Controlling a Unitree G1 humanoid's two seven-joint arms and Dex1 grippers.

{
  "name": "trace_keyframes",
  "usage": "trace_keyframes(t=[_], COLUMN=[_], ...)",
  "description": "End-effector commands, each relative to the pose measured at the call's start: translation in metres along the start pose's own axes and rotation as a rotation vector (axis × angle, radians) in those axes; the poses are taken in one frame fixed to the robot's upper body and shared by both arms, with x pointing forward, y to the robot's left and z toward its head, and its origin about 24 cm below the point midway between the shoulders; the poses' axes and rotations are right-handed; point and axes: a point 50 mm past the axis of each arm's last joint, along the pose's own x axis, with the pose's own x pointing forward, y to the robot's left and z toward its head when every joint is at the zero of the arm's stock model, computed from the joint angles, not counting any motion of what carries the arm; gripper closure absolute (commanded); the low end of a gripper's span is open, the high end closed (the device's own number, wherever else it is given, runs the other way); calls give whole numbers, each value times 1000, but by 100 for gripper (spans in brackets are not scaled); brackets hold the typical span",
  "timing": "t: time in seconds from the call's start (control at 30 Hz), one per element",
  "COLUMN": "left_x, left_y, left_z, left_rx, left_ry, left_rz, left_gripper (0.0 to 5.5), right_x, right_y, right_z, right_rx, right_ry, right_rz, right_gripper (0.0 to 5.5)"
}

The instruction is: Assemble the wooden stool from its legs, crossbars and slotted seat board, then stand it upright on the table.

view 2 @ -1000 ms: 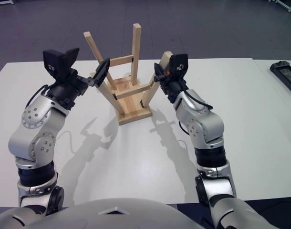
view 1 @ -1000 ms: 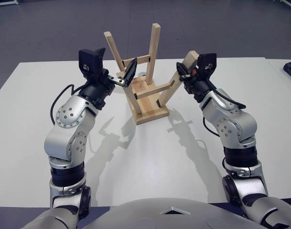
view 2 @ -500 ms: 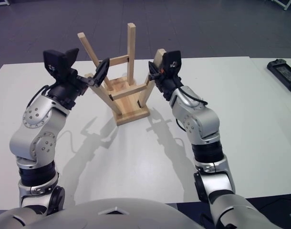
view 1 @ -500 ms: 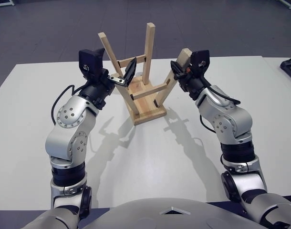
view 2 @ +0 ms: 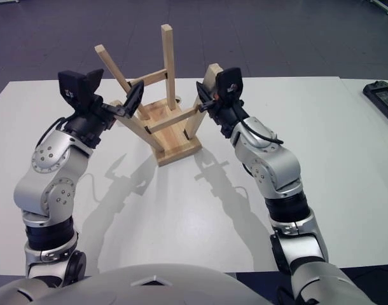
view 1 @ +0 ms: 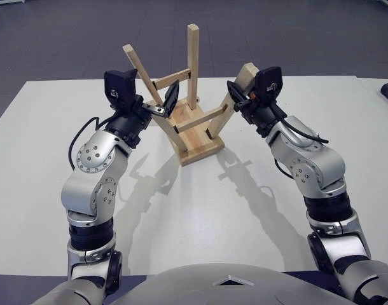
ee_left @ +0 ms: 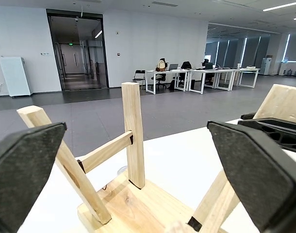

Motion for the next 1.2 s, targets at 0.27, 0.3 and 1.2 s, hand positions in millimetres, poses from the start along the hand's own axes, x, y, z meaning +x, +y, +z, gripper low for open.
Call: trace_keyframes(t=[0.27,0.3,1.2], left_x=[79,81,88], left_y=[-89,-98,8], left_z=[54,55,-20], left_rx=[20,28,549], left_ry=[-74,-65,183], left_rz=[-181,-196,174], left_gripper=[10,10,10], right_x=[-37,-36,-7], right_y=[41,45,55], right_z=[-144,-142,-101], right_rx=[237,236,266], right_ry=[791,788,656], right_rz=[191,214,233], right_gripper=[426,426,426])
